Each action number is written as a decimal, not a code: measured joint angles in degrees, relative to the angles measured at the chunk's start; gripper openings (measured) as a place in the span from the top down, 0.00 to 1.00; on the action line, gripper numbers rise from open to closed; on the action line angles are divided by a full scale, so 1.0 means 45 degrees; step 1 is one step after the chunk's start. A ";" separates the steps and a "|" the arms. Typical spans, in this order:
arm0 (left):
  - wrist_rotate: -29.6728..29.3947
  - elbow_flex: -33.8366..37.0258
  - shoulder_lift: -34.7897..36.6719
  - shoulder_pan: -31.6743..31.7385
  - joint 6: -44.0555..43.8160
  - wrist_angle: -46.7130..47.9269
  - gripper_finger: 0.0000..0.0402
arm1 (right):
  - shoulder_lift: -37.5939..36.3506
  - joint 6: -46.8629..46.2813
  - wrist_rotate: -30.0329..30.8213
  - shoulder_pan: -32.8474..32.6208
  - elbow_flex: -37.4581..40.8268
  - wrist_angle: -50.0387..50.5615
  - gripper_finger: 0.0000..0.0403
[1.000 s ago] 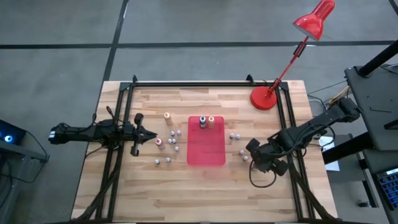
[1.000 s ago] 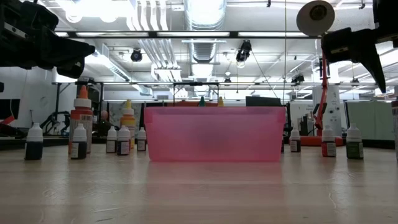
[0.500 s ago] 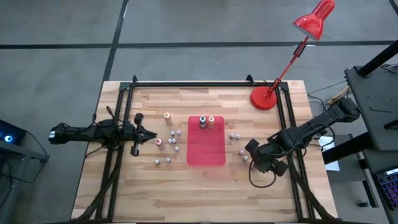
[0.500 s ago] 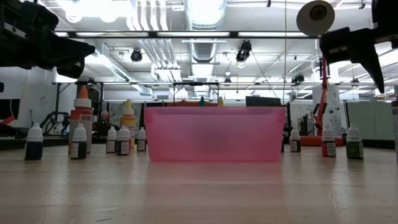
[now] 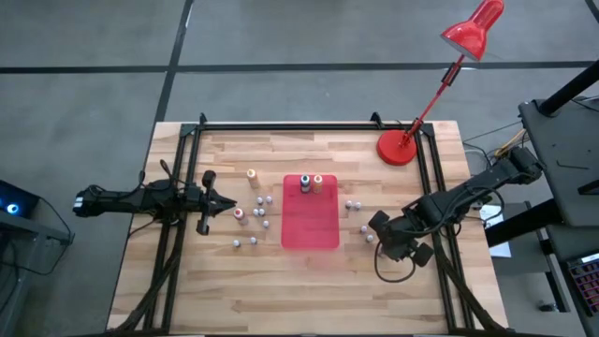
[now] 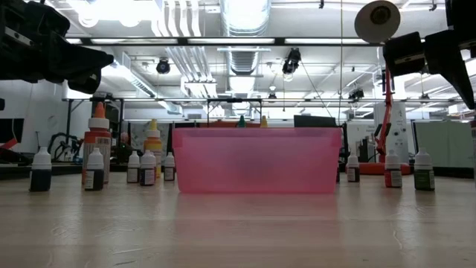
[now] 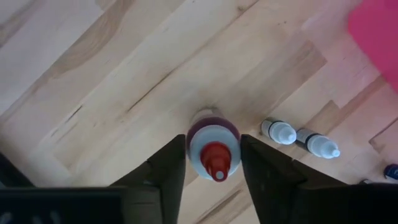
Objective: Pick & Place food coloring
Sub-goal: Put the large red food coloring bottle into the red bin
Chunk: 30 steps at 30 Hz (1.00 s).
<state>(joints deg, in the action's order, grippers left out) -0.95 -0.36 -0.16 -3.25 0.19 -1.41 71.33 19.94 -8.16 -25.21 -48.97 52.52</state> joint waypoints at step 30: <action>0.0002 0.0000 0.0003 -0.0003 0.0003 0.0000 0.99 | -0.0107 -0.0021 0.0005 0.0000 -0.0019 -0.0146 0.79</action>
<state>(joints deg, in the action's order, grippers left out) -0.94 -0.36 -0.14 -3.27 0.21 -1.41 70.85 19.85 -8.14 -25.21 -49.06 51.86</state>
